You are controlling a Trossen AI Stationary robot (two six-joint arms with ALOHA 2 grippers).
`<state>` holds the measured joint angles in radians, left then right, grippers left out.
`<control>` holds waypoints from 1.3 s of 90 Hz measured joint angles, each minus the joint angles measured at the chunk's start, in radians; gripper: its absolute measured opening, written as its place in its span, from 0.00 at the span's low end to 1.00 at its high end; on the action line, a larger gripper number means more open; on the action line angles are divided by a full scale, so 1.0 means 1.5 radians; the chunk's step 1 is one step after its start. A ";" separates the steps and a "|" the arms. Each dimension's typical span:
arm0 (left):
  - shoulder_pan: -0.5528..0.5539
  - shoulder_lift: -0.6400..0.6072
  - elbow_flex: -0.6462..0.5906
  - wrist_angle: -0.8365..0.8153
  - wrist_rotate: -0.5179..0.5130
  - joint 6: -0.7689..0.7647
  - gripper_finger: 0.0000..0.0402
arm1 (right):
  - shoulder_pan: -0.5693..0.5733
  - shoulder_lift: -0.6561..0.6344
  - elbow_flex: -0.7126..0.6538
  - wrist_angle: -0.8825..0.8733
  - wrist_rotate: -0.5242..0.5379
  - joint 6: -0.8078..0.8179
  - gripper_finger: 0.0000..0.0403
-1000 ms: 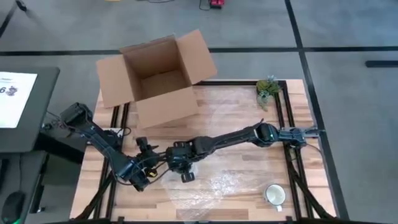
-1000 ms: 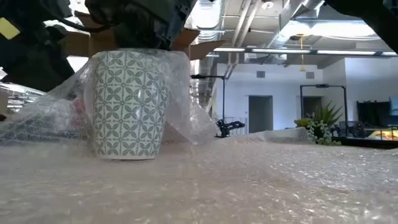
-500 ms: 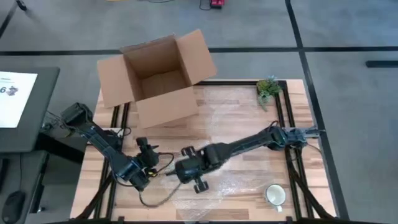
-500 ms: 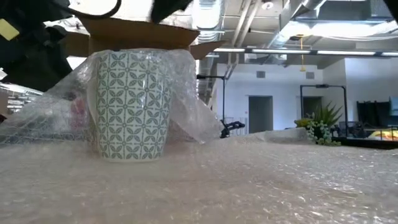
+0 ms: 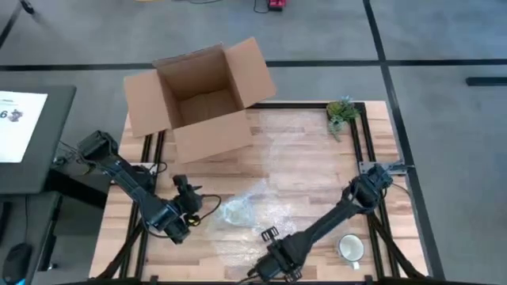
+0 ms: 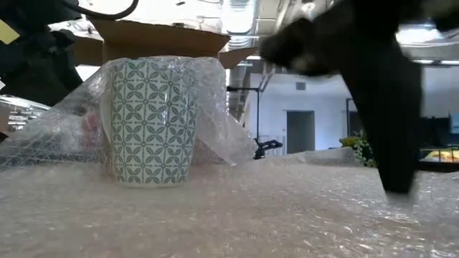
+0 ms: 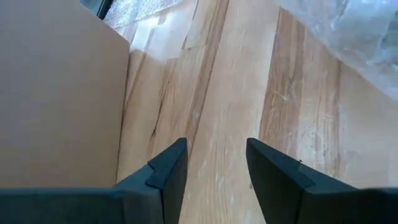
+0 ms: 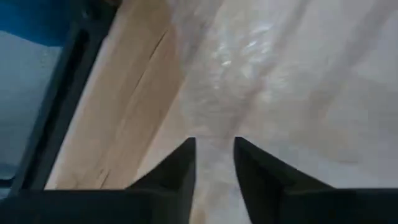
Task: Wrap mug
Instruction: Wrap the green patterned mug with the bubble wrap
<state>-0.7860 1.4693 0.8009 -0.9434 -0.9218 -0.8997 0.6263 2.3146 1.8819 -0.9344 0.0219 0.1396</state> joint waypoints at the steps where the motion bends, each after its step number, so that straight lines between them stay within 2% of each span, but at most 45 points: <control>1: 0.000 0.000 0.000 0.000 0.000 0.000 0.36 | 0.001 0.000 -0.006 0.010 0.000 0.003 0.32; 13: 0.000 0.000 0.000 0.001 0.000 0.000 0.36 | 0.001 -0.007 -0.059 0.079 0.011 0.024 0.42; 23: 0.001 0.000 0.000 0.010 -0.002 0.009 0.36 | -0.005 -0.010 -0.100 0.112 0.050 0.041 0.42; 32: 0.001 0.000 0.000 0.030 -0.007 0.032 0.36 | -0.012 -0.010 -0.111 0.122 0.078 0.044 0.31; 44: 0.001 0.000 0.004 0.036 -0.008 0.056 0.36 | -0.028 -0.007 -0.115 0.152 0.102 0.042 0.07; 49: 0.001 0.000 0.011 0.034 -0.008 0.056 0.36 | -0.031 -0.010 -0.114 0.159 0.120 0.042 0.03; 58: 0.001 0.000 0.020 0.038 -0.009 0.073 0.36 | -0.033 -0.021 -0.106 0.160 0.172 0.047 0.02; 76: 0.009 0.000 0.020 0.092 -0.025 0.112 0.36 | -0.050 -0.070 -0.091 0.157 0.318 0.044 0.00; 101: 0.036 0.003 0.005 0.214 -0.022 0.215 0.36 | -0.071 -0.142 -0.090 0.216 0.372 0.009 0.00; 117: 0.044 0.003 -0.012 0.255 -0.017 0.232 0.36 | -0.079 -0.157 -0.087 0.282 0.395 -0.014 0.00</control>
<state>-0.7198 1.4734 0.7836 -0.5605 -0.9480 -0.5512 0.5073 2.0793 1.7512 -0.5121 0.6150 0.1187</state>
